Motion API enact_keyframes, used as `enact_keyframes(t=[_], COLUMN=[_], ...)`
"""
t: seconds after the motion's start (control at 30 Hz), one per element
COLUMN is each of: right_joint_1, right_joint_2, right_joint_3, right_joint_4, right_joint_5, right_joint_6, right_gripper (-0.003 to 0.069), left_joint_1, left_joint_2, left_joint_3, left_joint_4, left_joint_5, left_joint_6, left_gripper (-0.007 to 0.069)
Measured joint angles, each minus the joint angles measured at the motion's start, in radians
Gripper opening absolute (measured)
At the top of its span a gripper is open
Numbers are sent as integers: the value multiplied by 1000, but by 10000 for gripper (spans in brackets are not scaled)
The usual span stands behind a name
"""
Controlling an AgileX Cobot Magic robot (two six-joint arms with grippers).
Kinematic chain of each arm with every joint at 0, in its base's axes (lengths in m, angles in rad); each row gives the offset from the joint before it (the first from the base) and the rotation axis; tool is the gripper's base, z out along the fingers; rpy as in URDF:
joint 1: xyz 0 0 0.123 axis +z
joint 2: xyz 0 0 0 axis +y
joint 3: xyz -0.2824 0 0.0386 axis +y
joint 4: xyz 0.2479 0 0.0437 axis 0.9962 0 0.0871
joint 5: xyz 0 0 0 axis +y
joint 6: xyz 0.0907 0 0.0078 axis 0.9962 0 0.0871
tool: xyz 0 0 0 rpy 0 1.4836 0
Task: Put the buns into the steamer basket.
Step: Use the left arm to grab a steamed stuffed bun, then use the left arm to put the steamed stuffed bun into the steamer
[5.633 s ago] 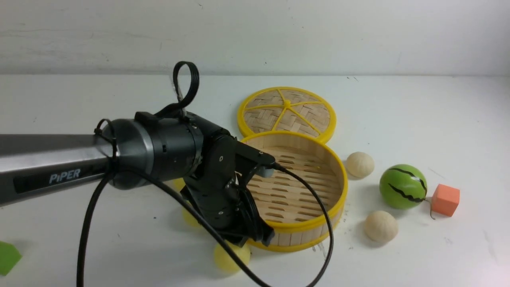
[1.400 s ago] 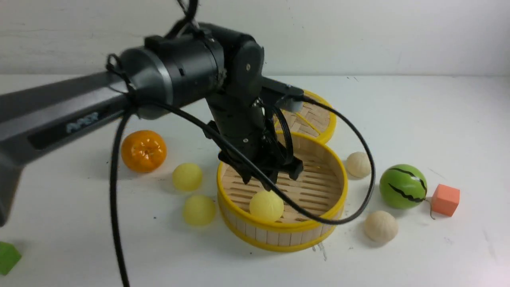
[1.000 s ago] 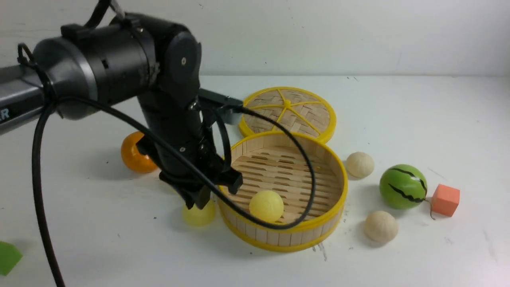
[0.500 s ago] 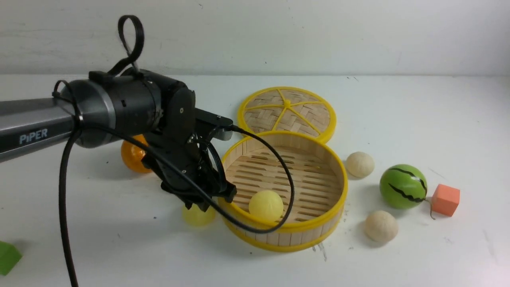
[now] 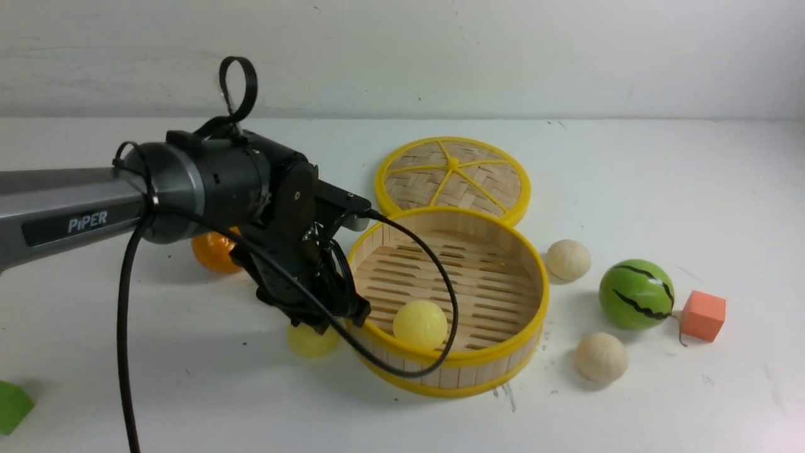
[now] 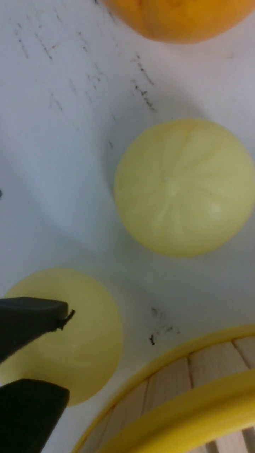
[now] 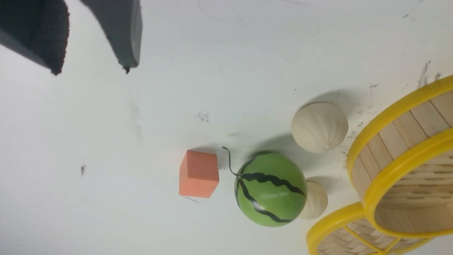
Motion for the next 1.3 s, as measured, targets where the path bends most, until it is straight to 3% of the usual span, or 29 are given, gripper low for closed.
enact_keyframes(t=[0.2,0.33,0.4,0.57,0.73,1.13,1.27,1.3], right_joint_1=[0,0,0,0,0,0,0,0], right_joint_2=[0,0,0,0,0,0,0,0], right_joint_3=[0,0,0,0,0,0,0,0], right_joint_4=[0,0,0,0,0,0,0,0], right_joint_5=[0,0,0,0,0,0,0,0], right_joint_6=[0,0,0,0,0,0,0,0], right_gripper=[239,239,239,239,239,239,239,239], left_joint_1=[0,0,0,-30,-132,-92,-90,-90], left_joint_2=[16,15,13,-49,-99,173,192,188], left_joint_3=[0,-6,-22,-100,-228,-395,-417,-419], left_joint_4=[7,7,7,9,-36,-22,-21,-22], left_joint_5=[2,45,98,246,115,104,121,130], left_joint_6=[0,-1,-24,-90,-22,-4,-3,-3], left_gripper=[177,16,-11,-13,-13,-6,60,107])
